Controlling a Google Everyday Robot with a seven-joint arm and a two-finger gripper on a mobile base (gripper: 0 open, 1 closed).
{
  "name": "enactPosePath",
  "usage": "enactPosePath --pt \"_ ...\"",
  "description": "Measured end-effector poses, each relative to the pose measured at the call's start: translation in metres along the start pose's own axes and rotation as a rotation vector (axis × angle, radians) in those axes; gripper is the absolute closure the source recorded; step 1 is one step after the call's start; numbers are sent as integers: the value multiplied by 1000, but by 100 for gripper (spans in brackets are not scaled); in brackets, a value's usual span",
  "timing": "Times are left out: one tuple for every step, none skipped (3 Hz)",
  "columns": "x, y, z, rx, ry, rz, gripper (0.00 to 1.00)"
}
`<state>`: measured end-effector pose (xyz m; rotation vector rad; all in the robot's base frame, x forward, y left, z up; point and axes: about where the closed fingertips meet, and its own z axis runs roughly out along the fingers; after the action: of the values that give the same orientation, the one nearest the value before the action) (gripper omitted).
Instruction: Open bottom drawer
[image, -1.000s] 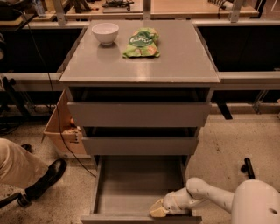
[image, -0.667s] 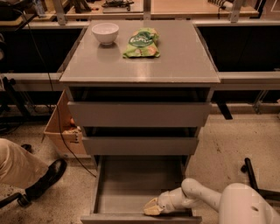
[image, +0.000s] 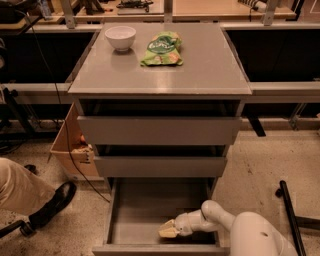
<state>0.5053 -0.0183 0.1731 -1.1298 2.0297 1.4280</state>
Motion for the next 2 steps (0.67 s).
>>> enactPosePath --pt "0 -7 13 -22 5 -4 100" --pt "11 -4 29 -56 49 -15 100"
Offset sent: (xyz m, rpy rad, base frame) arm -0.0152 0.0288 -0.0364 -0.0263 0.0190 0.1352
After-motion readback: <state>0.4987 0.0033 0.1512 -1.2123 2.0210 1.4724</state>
